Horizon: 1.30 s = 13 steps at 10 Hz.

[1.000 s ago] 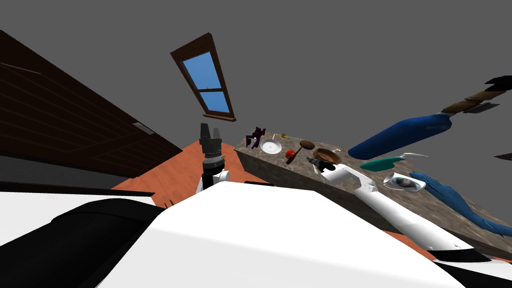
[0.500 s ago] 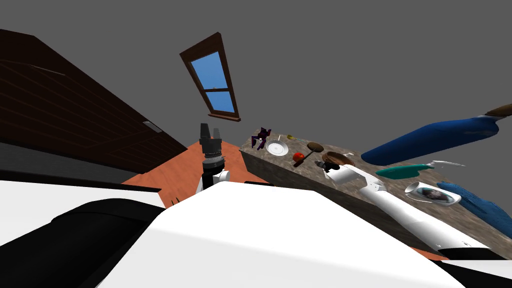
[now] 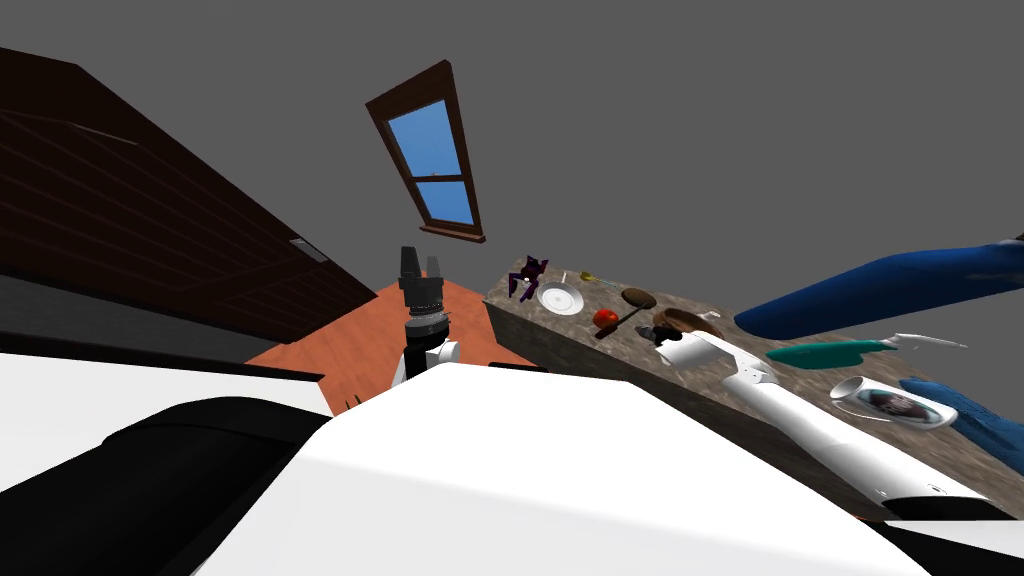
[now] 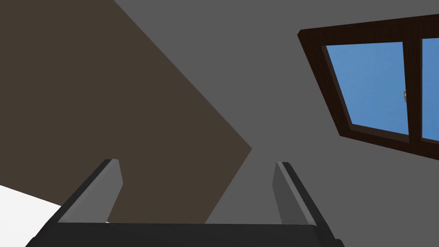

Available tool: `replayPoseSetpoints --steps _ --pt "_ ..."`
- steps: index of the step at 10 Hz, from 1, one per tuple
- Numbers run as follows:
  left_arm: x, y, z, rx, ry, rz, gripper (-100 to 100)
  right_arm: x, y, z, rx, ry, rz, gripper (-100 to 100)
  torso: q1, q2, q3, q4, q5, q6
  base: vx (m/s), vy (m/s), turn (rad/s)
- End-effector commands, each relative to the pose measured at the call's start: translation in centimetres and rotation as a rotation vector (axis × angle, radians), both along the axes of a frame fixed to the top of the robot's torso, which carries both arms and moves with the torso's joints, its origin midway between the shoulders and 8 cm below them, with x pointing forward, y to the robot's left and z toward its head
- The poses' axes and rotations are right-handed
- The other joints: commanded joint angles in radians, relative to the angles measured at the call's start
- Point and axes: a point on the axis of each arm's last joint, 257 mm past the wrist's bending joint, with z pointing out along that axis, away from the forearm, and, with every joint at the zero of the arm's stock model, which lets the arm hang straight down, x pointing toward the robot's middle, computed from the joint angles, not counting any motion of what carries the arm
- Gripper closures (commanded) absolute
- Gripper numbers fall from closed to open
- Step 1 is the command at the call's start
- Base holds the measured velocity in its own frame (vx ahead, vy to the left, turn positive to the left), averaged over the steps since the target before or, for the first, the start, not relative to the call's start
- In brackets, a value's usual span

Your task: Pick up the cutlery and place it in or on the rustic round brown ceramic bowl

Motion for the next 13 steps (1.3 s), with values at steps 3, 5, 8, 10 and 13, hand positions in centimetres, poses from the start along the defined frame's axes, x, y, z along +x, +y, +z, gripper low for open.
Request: replayPoseSetpoints --steps 3,5,8,10,13 --pt "0.0 0.0 0.0 0.0 0.0 0.0 0 -0.3 -0.1 -0.7 0.001 0.0 -0.004 100 0.001 0.001 0.001 0.0 0.0 0.0 0.007 -0.014 0.024" --pt "0.0 0.0 0.0 0.0 0.0 0.0 0 -0.4 -0.3 -0.6 -0.004 0.001 -0.004 100 0.001 0.0 0.0 0.0 -0.002 -0.002 -0.002 -0.004 -0.003" --pt "0.0 0.0 0.0 0.0 0.0 0.0 0 -0.3 -0.3 -0.6 -0.004 0.001 -0.003 0 0.001 -0.001 -0.001 -0.001 -0.002 -0.001 0.0 0.0 0.0" --pt "0.0 0.0 0.0 0.0 0.0 0.0 0 0.0 0.0 -0.2 -0.001 -0.002 0.002 100 0.002 0.0 0.0 0.0 -0.002 0.0 -0.006 0.016 -0.047" --pt "0.0 0.0 0.0 0.0 0.0 0.0 0 0.0 -0.7 1.5 -0.009 -0.003 -0.018 100 0.005 0.004 0.002 0.001 -0.001 0.0 -0.082 0.044 0.025"
